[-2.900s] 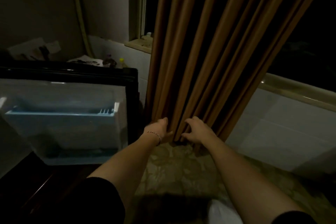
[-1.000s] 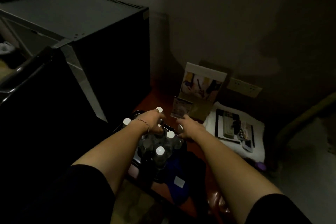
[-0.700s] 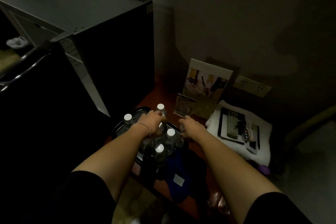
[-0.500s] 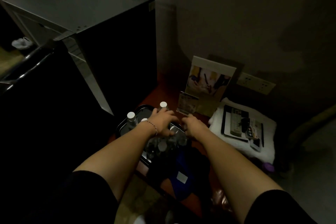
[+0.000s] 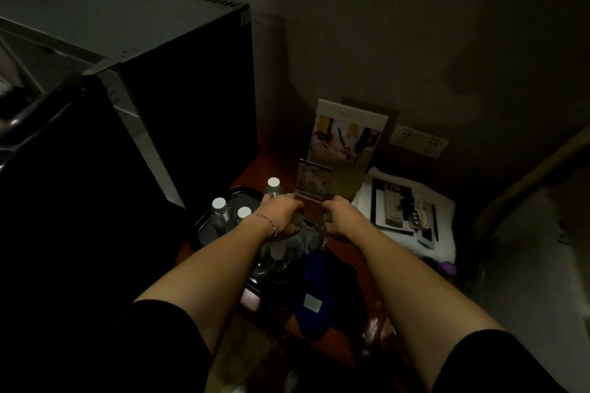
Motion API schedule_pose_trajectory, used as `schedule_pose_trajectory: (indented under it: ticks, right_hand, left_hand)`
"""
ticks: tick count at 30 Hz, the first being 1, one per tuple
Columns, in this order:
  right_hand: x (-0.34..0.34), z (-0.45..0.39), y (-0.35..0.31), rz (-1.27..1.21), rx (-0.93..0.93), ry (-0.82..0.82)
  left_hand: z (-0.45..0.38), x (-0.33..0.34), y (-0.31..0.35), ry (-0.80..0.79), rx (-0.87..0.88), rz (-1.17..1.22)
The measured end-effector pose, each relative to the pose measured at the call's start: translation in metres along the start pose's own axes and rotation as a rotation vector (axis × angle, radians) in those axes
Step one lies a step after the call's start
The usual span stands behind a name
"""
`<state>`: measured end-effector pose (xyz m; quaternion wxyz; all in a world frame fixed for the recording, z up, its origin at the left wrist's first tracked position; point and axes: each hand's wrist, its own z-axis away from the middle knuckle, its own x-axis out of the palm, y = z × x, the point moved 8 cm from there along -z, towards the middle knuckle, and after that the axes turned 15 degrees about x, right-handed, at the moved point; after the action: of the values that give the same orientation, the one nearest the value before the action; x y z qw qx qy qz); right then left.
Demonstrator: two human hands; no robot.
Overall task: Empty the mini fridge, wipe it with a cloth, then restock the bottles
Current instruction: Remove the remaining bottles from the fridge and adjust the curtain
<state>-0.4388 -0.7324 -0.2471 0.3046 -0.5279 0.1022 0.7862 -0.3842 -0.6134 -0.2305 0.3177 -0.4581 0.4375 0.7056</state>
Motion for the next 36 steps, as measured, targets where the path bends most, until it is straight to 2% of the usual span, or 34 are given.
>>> schedule_pose_trajectory:
  ticks: [8, 11, 16, 21, 29, 36]
  right_hand:
    - [-0.017, 0.046, -0.012, -0.032, 0.07, 0.078]
    - [-0.019, 0.073, -0.014, -0.032, 0.09, 0.098]
    - [-0.013, 0.119, 0.001, -0.025, 0.192, 0.132]
    - [-0.001, 0.17, 0.017, -0.033, 0.281, 0.15]
    - [0.03, 0.241, 0.02, -0.012, 0.327, 0.093]
    - [0.082, 0.304, -0.028, 0.044, 0.233, 0.064]
  left_hand:
    - [0.025, -0.031, 0.025, 0.109, 0.16, 0.004]
    - [0.039, -0.038, 0.039, 0.102, 0.222, -0.026]
    - [0.059, -0.033, 0.065, 0.066, 0.336, -0.064]
    - [0.081, -0.035, 0.096, 0.144, 0.406, -0.058]
    - [0.147, -0.008, 0.125, 0.078, 0.372, -0.029]
    - [0.243, 0.031, 0.116, 0.114, 0.256, -0.002]
